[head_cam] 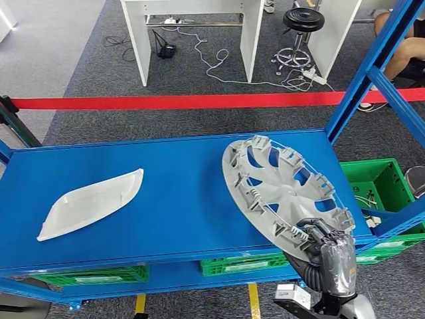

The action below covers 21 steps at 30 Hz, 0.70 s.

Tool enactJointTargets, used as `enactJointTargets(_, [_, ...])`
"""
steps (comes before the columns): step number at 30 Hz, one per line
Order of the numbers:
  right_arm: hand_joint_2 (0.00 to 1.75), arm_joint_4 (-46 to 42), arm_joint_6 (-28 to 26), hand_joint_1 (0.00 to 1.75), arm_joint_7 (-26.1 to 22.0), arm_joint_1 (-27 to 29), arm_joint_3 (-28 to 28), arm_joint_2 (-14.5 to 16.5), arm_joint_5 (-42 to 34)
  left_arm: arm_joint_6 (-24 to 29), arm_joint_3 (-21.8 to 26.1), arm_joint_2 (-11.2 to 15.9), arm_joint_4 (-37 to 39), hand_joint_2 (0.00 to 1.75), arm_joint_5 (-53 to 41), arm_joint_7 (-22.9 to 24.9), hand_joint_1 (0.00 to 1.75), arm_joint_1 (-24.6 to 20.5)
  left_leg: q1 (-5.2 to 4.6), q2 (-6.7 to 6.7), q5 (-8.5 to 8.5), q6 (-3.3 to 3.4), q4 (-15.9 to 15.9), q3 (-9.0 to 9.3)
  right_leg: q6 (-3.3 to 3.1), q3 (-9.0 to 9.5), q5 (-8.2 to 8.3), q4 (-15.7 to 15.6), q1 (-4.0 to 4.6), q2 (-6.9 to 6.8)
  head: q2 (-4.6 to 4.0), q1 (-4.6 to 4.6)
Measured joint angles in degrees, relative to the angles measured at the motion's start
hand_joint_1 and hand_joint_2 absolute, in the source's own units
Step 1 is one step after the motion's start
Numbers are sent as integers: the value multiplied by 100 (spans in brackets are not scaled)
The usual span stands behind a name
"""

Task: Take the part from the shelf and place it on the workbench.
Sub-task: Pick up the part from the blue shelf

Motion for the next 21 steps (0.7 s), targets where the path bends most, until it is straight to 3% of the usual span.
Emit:
enactJointTargets(12, [175,-185,1414,175,-342,9,-452,505,-2126,35,2,-1,0,0,38,-137,0,5,1,1,-1,-1,0,0,-1,-1,0,0,1,3,1,0])
enactJointTargets(18, [175,-329,2829,175,-373,13,-987,867,-4290,292,-10,-7,0,0,13,-876,0,7,4,7,-5,-8,0,6,-4,0,-1,0,2,10,2,0])
enactJointTargets(21, [175,-382,3207,175,-345,44,-1231,1038,-4826,435,-28,-7,0,0,-14,-1127,0,6,4,11,-5,-9,0,10,-8,0,3,0,3,16,2,-1])
